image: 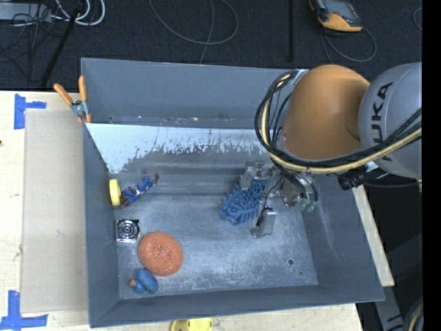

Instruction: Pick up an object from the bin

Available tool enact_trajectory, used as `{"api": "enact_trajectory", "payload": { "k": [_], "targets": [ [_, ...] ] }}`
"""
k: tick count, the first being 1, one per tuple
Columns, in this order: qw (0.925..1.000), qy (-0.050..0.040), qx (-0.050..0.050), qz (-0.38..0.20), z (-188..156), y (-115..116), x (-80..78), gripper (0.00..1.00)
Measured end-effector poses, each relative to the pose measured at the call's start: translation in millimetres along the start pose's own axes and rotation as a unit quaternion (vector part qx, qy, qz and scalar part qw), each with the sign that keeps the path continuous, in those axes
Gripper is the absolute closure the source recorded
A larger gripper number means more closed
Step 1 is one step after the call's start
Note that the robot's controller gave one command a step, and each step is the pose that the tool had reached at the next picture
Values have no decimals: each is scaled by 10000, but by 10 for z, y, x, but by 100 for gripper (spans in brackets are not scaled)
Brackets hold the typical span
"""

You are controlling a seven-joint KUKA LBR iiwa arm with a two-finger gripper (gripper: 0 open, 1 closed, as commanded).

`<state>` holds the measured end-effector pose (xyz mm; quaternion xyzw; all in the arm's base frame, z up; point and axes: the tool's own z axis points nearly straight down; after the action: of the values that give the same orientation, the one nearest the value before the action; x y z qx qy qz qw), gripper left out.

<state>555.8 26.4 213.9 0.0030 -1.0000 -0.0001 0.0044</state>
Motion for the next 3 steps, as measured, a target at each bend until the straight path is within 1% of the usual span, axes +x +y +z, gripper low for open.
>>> {"api": "enact_trajectory", "payload": {
  "k": [1,2,3],
  "targets": [
    [10000,-39,-2,5,-47,-1,-12,0],
    [9997,-71,-4,241,626,-284,-338,0],
    [9964,-51,3,-843,1261,-440,-487,0]
  ]
}}
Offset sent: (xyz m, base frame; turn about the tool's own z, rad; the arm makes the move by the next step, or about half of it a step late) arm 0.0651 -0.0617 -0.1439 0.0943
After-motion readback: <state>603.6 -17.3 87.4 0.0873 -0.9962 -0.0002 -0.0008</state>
